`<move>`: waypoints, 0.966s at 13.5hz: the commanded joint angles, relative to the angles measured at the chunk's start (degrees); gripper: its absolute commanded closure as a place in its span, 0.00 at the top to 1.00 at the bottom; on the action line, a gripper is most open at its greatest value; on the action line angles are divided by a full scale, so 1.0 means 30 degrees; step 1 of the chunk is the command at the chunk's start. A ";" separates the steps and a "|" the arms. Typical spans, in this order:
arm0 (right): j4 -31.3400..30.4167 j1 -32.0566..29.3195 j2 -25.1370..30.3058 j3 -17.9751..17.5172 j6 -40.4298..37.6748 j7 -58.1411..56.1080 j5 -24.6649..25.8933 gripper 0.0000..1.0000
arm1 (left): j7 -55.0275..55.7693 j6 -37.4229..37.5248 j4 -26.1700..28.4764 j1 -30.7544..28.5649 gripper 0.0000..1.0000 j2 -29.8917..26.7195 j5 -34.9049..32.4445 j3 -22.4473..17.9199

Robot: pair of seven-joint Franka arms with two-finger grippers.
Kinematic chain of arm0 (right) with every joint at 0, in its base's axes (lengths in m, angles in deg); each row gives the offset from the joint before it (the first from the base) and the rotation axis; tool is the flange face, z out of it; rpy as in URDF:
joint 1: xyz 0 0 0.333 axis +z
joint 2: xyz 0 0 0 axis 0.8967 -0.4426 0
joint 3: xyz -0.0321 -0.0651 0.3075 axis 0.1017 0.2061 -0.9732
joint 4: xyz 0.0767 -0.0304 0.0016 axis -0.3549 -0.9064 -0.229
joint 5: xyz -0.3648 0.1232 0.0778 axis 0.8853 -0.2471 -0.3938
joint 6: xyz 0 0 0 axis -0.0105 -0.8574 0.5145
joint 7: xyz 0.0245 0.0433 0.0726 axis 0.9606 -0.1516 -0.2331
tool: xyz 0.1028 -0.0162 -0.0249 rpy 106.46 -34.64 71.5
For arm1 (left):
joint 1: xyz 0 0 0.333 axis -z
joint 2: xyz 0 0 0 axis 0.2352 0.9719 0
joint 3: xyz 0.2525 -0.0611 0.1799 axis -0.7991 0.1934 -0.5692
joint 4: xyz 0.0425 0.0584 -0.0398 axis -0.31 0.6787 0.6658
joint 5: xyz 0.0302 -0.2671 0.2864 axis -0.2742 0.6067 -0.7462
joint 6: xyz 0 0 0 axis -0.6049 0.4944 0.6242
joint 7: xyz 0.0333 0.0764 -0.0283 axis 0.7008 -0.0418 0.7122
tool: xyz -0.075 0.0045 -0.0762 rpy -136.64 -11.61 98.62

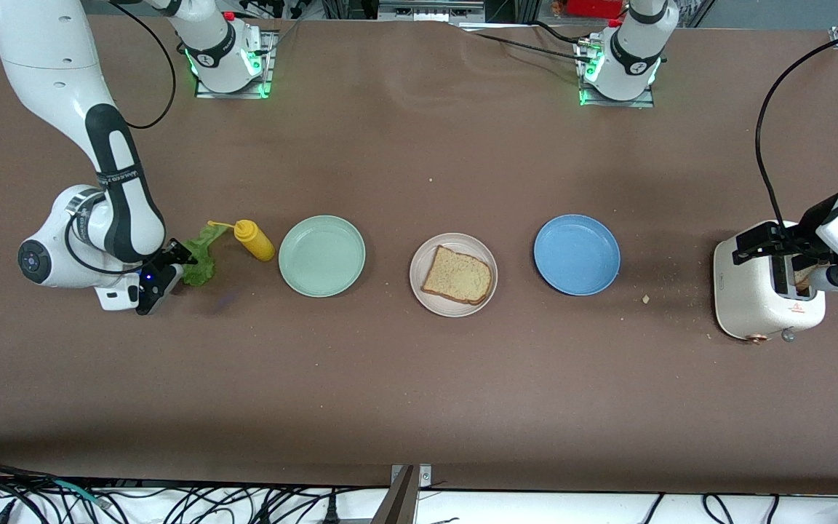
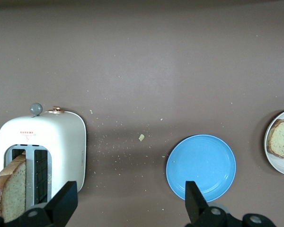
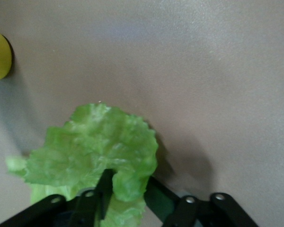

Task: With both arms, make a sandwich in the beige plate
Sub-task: 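Lower the right gripper onto the green lettuce leaf and grasp it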

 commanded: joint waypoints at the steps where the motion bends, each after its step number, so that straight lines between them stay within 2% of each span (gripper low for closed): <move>1: -0.0248 0.0358 0.0046 0.0349 0.0325 0.0285 0.0482 0.00 | 0.0314 0.0115 0.0132 0.0142 1.00 -0.0194 -0.0633 0.0013; 6: 0.0425 0.0387 0.0222 0.0524 0.0062 0.0343 0.1387 0.00 | 0.0314 0.0115 0.0132 0.0142 1.00 -0.0194 -0.0633 0.0013; 8: 0.1767 0.0387 0.0398 0.0583 -0.0869 0.0373 0.2821 0.00 | 0.0314 0.0115 0.0132 0.0142 1.00 -0.0194 -0.0633 0.0013; 10: 0.3496 0.0387 0.0340 0.0786 -0.2743 0.0721 0.3148 0.00 | 0.0314 0.0115 0.0132 0.0142 1.00 -0.0194 -0.0633 0.0071; 12: 0.4641 0.0591 0.0310 0.0788 -0.3277 0.0987 0.4664 0.00 | 0.0314 0.0115 0.0161 0.0142 1.00 -0.0194 -0.0604 0.0101; 13: 0.4849 0.0709 0.0339 0.0817 -0.3597 0.1220 0.4847 0.00 | 0.0314 0.0115 0.0161 0.0142 1.00 -0.0194 -0.0603 0.0101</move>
